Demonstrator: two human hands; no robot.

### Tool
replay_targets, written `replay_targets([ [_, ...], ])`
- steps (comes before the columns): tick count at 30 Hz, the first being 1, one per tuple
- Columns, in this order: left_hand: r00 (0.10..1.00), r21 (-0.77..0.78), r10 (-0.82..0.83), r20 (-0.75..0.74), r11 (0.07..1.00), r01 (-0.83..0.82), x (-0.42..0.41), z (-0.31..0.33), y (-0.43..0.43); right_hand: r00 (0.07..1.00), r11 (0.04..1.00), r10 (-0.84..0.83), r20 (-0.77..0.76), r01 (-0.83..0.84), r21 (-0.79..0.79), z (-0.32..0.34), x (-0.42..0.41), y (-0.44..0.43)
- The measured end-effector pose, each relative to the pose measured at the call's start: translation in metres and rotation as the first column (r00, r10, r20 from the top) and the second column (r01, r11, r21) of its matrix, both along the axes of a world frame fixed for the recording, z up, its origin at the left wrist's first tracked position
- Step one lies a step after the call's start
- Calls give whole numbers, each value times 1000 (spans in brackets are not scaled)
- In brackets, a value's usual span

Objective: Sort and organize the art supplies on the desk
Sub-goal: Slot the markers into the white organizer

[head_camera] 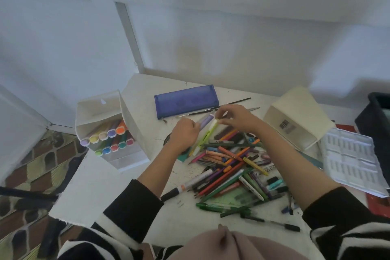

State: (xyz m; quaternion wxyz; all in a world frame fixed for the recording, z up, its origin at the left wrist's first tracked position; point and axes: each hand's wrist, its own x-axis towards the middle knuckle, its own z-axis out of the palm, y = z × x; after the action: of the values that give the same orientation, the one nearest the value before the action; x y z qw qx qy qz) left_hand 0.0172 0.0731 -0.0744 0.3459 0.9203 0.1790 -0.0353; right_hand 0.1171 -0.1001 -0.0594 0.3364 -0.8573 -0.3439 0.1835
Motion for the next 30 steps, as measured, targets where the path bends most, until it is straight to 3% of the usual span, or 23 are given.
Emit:
replay_targets([
  [3, 997, -117, 34, -62, 992, -41, -8, 2, 0, 989, 984, -68, -129, 88, 153, 19, -8, -15],
  [5, 996, -334, 67, -64, 939, -84, -17, 3, -2, 976, 951, -106, -192, 156, 267, 26, -14, -27],
  [7, 992, -567, 84, -94, 815, -123, -28, 9, -7, 958, 902, -143, -247, 229, 366, 33, -20, -41],
  [10, 979, -824, 86, -186, 529, -203, -42, 18, -14, 928, 800, -208, -311, 344, 491, 41, -28, -65],
  [13, 986, -943, -6, -167, 291, -158, -53, 18, -21, 885, 671, -239, -400, 448, 590, 44, -43, -91],
  [17, 995, -991, 2, -99, 94, -98, -64, 15, -38, 827, 514, -222, -517, 550, 658, 34, -67, -116],
  [19, 997, -996, 30, -68, 62, -69, -67, 15, -46, 790, 414, -236, -565, 608, 677, 27, -79, -125],
  [23, 995, -987, 94, 27, 162, 12, -77, 23, -64, 713, 238, -243, -658, 702, 672, 14, -101, -140],
  [30, 987, -980, 113, 117, 172, 97, -99, 20, -76, 729, 273, -335, -597, 681, 679, 6, -127, -156],
])
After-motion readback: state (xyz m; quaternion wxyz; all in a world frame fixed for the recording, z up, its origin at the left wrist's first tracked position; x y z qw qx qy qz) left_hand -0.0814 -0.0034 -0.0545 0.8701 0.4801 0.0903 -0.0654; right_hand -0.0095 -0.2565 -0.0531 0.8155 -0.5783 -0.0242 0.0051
